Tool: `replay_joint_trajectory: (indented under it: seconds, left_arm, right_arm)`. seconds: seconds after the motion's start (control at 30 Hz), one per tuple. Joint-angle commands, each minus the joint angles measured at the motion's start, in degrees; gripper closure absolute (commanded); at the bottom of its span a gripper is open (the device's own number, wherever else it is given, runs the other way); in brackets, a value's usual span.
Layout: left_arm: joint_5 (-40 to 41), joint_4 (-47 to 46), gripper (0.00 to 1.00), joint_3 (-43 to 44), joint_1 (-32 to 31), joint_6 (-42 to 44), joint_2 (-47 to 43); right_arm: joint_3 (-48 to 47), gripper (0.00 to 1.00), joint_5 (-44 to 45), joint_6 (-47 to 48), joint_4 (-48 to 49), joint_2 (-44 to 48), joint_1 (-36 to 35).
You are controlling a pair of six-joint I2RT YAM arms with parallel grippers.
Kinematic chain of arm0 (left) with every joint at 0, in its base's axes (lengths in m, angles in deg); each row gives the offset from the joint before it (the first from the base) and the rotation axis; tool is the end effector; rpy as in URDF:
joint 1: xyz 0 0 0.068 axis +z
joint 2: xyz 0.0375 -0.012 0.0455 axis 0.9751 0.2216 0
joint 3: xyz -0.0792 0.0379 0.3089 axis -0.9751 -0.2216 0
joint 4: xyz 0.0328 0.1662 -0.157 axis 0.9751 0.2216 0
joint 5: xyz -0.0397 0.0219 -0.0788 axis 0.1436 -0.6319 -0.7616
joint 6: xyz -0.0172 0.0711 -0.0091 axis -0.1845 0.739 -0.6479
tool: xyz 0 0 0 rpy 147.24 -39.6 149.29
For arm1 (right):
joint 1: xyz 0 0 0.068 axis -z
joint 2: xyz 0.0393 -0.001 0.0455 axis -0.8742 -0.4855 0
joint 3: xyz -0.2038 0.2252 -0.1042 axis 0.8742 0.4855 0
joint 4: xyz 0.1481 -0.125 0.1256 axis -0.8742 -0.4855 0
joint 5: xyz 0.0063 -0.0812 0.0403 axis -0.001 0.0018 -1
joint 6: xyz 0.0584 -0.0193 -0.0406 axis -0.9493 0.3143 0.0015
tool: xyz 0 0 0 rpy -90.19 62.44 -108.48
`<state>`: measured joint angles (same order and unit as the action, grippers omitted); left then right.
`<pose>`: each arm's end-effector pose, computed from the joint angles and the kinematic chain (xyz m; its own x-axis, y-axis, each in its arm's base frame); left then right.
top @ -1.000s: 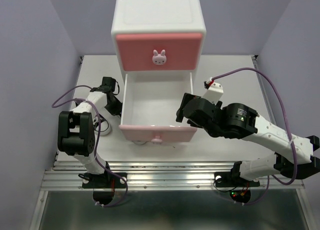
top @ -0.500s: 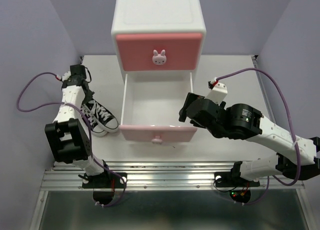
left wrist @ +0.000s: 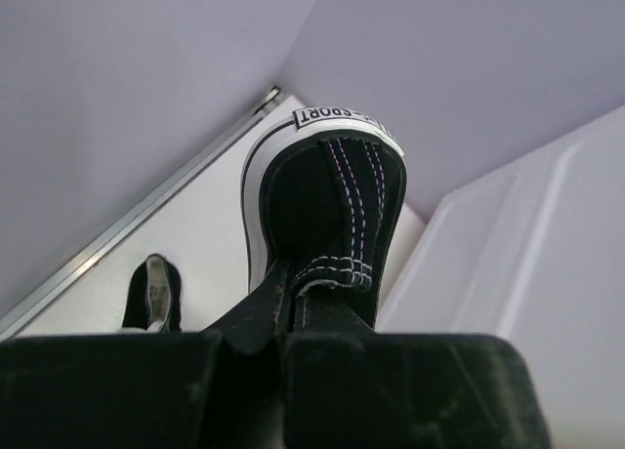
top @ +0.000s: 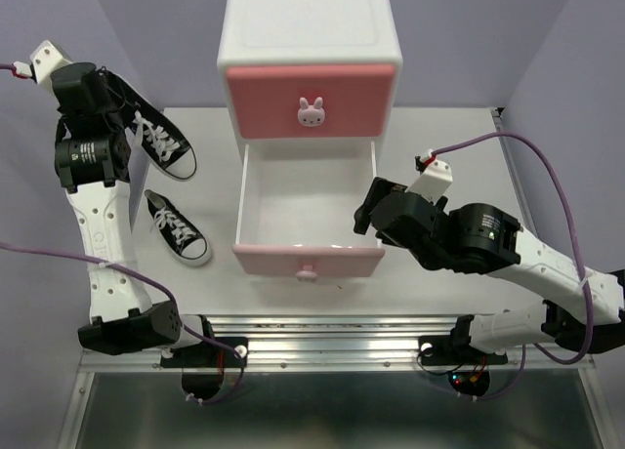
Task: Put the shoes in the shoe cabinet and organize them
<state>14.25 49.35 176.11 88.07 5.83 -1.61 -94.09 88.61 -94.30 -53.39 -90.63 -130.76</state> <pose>0.2420 0.0610 0.5454 0.0226 -0.4631 -0.8860 -0.4478 0.7877 -0.4231 0.0994 0.1416 0.4572 -0.5573 0.3331 -0.7605 0.0476 0.9273 0.3713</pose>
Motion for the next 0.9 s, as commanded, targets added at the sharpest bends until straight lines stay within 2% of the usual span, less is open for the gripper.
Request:
replay_joint_trajectory:
  seconds: [0.0,0.13,0.4,0.47,0.53,0.63,0.73,0.87]
  left_arm:
    - [-7.9,-5.9,1.00,4.5,-0.1,1.5,-3.9]
    - [-21.1,-10.6,1.00,0.7,-0.1,0.1,-8.9]
    - [-29.8,-10.6,1.00,-5.0,-2.5,1.6,-17.2]
    - [-33.2,-11.5,1.00,-6.9,-5.4,0.8,-17.7]
    - [-31.4,-11.9,1.00,-8.0,-9.1,0.3,-18.3]
    - [-21.9,-13.6,1.00,-11.7,-17.8,-1.8,-20.5]
    - [-18.8,-17.4,1.00,-15.2,-24.3,-4.8,-20.8]
    - [-5.9,-22.9,1.00,-17.4,-34.5,-4.6,-19.9]
  right_arm:
    - [0.4,0.00,4.1,-0.5,2.4,2.0,0.3]
    - [0.9,0.00,4.4,-0.5,3.0,2.6,0.3]
    - [2.7,0.00,4.7,-0.1,4.7,3.5,0.3]
    - [2.9,0.00,4.9,0.4,5.1,3.7,0.3]
    - [3.0,0.00,4.7,1.0,5.4,3.5,0.3]
    - [3.4,0.00,4.2,1.4,5.6,3.5,0.3]
    - [4.0,0.00,3.8,1.5,6.2,3.5,0.3]
    - [4.7,0.00,2.6,1.4,6.4,3.6,0.3]
